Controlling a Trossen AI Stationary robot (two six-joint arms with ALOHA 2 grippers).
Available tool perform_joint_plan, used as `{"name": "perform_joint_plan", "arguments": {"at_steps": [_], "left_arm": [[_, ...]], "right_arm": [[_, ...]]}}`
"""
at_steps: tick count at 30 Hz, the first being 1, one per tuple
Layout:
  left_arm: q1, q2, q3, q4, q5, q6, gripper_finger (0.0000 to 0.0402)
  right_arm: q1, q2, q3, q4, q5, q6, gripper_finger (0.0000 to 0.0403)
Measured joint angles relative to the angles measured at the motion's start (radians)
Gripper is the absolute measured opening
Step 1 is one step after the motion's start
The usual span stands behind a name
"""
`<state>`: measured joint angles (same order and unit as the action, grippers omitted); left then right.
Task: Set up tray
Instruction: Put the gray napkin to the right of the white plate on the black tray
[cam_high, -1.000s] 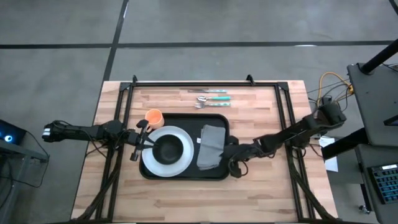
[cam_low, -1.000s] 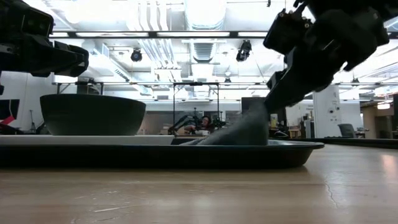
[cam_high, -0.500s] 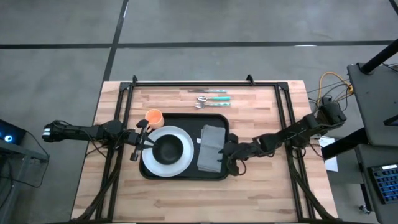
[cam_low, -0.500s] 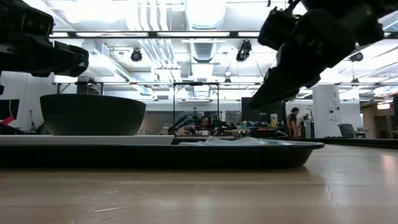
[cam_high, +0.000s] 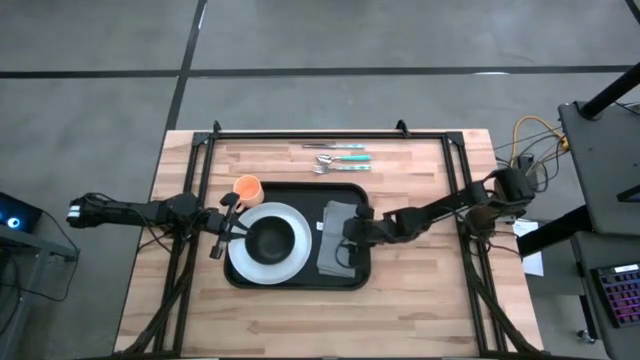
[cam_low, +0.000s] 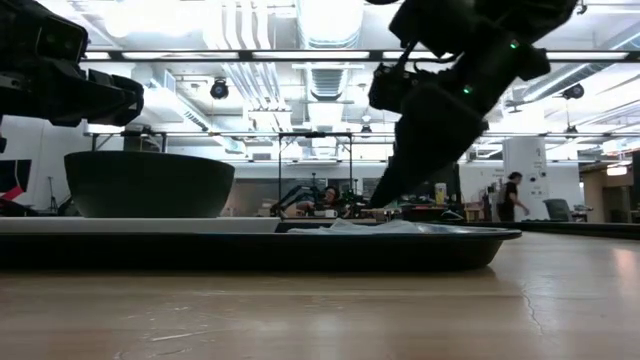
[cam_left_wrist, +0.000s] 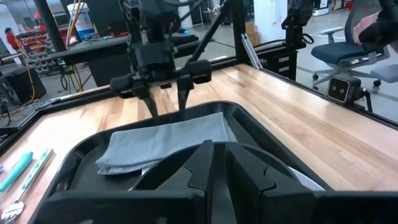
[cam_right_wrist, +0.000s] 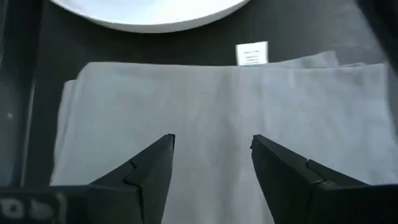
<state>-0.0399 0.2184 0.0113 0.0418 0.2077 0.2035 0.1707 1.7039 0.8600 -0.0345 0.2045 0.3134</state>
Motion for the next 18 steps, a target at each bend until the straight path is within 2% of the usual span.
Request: {"name": "perform_joint_plan", "arguments": {"at_steps": [6, 13, 18], "left_arm": [[0.0, 0.004, 0.0, 0.0, 0.0, 0.0, 0.0022], [0.0, 0.004, 0.0, 0.0, 0.0, 0.0, 0.0022], [0.0, 0.004, 0.0, 0.0, 0.0, 0.0, 0.0022]], "right_arm": [[-0.019, 0.001, 0.035, -0.128, 0.0, 0.034, 0.0219], [-0.024, 0.001, 0.037, -0.133, 0.003, 0.154, 0.0219], [-0.023, 0.018, 0.037, -0.135, 0.004, 0.17, 0.0219]]}}
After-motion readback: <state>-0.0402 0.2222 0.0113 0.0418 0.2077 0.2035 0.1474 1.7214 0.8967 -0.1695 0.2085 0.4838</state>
